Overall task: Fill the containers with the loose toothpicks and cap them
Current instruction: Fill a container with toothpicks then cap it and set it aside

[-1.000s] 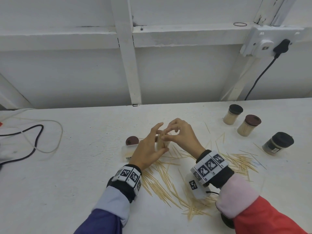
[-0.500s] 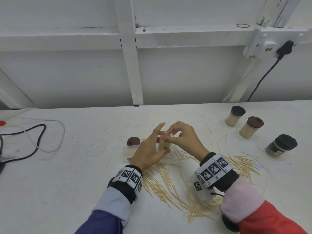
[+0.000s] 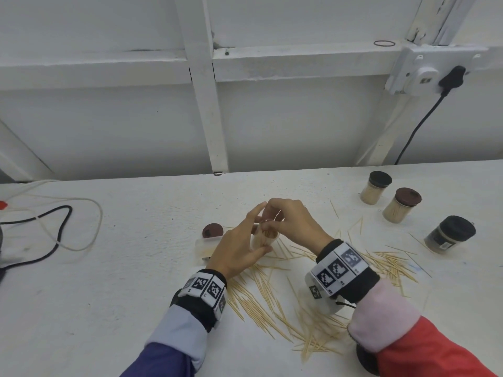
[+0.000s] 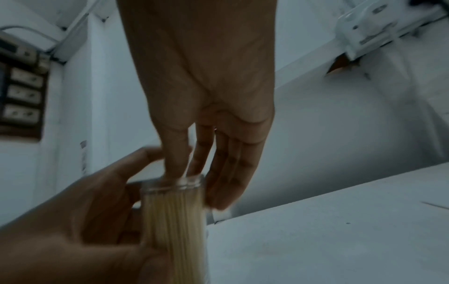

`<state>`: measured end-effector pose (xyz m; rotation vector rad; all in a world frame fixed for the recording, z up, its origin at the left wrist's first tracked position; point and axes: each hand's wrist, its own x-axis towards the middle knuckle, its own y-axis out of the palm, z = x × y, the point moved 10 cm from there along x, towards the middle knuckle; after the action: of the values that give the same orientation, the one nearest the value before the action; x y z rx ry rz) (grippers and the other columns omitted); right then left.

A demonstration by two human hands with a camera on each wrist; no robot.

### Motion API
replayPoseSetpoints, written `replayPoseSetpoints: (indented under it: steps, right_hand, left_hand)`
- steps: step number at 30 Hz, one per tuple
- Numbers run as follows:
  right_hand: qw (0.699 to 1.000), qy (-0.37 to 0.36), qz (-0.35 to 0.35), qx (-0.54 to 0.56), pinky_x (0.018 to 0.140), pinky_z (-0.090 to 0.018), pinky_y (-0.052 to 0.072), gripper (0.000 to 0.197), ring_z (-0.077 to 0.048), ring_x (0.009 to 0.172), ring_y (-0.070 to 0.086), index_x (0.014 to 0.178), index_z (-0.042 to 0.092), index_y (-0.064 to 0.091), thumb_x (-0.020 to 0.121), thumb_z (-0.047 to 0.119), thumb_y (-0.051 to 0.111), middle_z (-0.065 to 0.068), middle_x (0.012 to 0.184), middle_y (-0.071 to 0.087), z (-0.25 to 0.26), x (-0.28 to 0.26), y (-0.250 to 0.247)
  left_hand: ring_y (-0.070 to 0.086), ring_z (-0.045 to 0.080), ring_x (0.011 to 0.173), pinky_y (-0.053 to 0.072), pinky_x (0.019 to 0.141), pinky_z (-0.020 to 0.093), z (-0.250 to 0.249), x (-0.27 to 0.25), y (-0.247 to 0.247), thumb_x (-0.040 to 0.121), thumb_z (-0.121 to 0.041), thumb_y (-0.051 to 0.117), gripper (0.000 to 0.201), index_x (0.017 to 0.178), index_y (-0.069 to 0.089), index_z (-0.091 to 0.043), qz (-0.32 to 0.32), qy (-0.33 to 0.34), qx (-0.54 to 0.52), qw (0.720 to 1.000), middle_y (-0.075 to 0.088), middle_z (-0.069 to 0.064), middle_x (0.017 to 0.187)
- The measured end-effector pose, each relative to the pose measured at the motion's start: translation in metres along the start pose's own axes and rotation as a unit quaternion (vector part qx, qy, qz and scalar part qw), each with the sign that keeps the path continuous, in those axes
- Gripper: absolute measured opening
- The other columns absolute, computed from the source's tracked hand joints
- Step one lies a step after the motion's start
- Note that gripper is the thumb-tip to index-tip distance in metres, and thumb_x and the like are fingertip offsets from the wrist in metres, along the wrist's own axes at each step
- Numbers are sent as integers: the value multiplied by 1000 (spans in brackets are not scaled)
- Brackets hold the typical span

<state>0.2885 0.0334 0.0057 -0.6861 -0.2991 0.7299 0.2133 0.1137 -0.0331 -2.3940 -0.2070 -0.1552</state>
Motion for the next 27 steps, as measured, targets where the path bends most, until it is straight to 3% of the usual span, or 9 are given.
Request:
replayPoseSetpoints:
  steps: [3,6,8,11,14,17,19,22,27]
  right_hand:
    - [997,22,27,66,63,-24,53,18,-14,79,67,100,16,67,84,22,74,0,91,70,-9,-3,-9]
    - [997,23,23,72,62,-21,51,17,-13,81,67,102,21,69,86,25,72,2,95,70,-14,-7,-25]
    - [998,28,28,57,63,-23,51,12,-13,79,66,99,23,70,88,28,70,3,93,70,-19,-9,-30]
    - [997,60,43,34,65,-30,54,11,-15,79,67,97,24,70,88,31,68,5,90,69,-35,-13,-37]
    - [990,113,84,-29,62,-24,50,14,-15,80,65,101,20,68,88,28,69,2,94,69,-60,-22,-43]
    - [966,154,137,-156,70,-25,45,24,-13,85,60,103,20,65,83,27,75,1,101,65,-86,-36,-44]
    - [935,181,188,-241,80,-30,46,42,-15,94,55,111,23,59,77,35,79,3,108,57,-104,-49,-35]
    - [908,186,210,-310,81,-32,43,68,-17,104,48,122,25,45,68,46,83,3,116,46,-118,-64,-23]
    - [928,148,168,-297,76,-26,40,51,-16,96,49,115,19,57,73,31,82,2,109,51,-113,-66,-18]
  left_hand:
    - [60,9,115,50,96,30,4,0,-1,81,-33,77,95,149,12,-47,-9,-6,-10,1000,56,-11,127]
    - [58,6,114,46,94,20,5,1,-3,81,-34,77,92,148,16,-45,-15,-7,-9,1000,54,-13,127]
    - [57,4,114,41,90,12,3,0,-2,81,-36,77,86,147,23,-43,-13,0,1,1000,53,-14,128]
    - [58,6,110,48,92,19,-1,-1,-4,82,-36,76,72,142,36,-34,-21,21,2,1000,51,-17,125]
    - [55,1,111,49,94,22,-5,-1,-6,84,-33,75,59,134,45,-28,-32,51,7,998,51,-19,127]
    - [55,1,111,49,92,21,-8,-1,-6,84,-28,75,48,126,52,-23,-35,75,5,997,56,-15,124]
    - [55,0,110,48,91,18,-9,-1,-6,84,-28,75,45,123,53,-23,-36,78,5,996,56,-15,122]
    - [52,-10,109,45,90,11,-8,-1,-6,84,-28,75,44,121,52,-27,-38,79,3,996,54,-21,118]
    - [53,-7,108,45,90,12,-6,-1,-5,83,-28,77,43,118,51,-31,-33,74,-3,997,54,-22,116]
